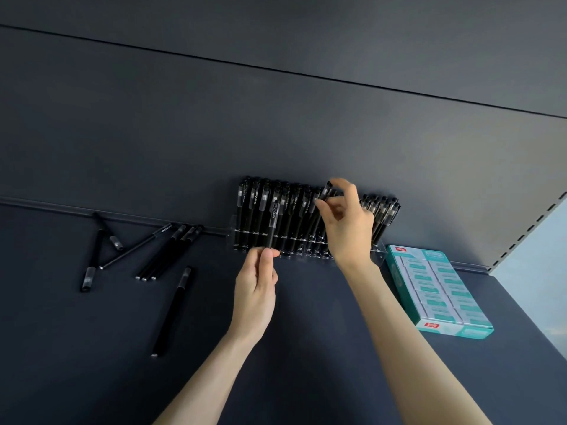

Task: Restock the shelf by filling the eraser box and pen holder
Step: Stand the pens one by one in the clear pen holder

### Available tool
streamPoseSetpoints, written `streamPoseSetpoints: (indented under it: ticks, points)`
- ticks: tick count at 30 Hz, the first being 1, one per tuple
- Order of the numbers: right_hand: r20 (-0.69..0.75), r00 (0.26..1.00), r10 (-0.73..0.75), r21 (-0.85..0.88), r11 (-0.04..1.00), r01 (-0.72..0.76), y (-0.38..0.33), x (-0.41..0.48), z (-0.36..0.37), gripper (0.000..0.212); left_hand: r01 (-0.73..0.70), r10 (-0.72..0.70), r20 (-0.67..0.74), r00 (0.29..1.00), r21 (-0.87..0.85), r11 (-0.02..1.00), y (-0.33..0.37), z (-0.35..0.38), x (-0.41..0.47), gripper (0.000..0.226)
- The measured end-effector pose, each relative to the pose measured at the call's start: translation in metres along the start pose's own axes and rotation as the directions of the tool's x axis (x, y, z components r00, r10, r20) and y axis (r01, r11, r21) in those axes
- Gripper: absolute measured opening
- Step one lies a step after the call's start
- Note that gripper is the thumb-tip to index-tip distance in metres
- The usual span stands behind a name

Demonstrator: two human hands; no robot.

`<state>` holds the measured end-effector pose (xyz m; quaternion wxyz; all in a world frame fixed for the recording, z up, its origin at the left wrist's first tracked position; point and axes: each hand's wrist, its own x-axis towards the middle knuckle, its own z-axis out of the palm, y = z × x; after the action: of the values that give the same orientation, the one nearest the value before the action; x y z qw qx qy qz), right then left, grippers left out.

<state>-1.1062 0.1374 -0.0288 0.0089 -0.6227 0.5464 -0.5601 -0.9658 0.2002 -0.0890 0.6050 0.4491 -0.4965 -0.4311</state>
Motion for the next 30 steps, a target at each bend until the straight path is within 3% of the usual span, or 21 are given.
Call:
streamPoseSetpoints:
  ticks: [16,19,22,24,30]
  points:
    - [0.111,0.993,-0.028,-0.174,0.984,0.047,0.01,-0.009,0.003,0.03,0.0,0.0,0.041,0.999,0.003,1.0,0.0,0.002,-0.001,0.023]
    - [0.065,0.996,0.066,0.018,0.998,-0.067,-0.001,-0.016,-0.006,0.026,-0.001,0.002,0.086,0.996,-0.003,1.0,0.002,0.002,-0.002,0.022]
    - [0.282,0.932,0.228,0.38,0.865,-0.326,-0.018,-0.027,-0.017,0.023,-0.006,0.01,0.158,0.987,-0.024,1.0,0.002,0.003,-0.004,0.021]
    - [0.37,0.901,0.226,0.437,0.813,-0.384,-0.021,-0.034,-0.02,0.025,-0.024,0.027,0.195,0.98,-0.018,1.0,0.002,0.004,-0.005,0.019]
    - [0.359,0.905,0.228,0.458,0.802,-0.384,-0.021,-0.039,-0.026,0.031,-0.031,0.02,0.242,0.97,0.042,0.999,-0.003,0.004,-0.006,0.013]
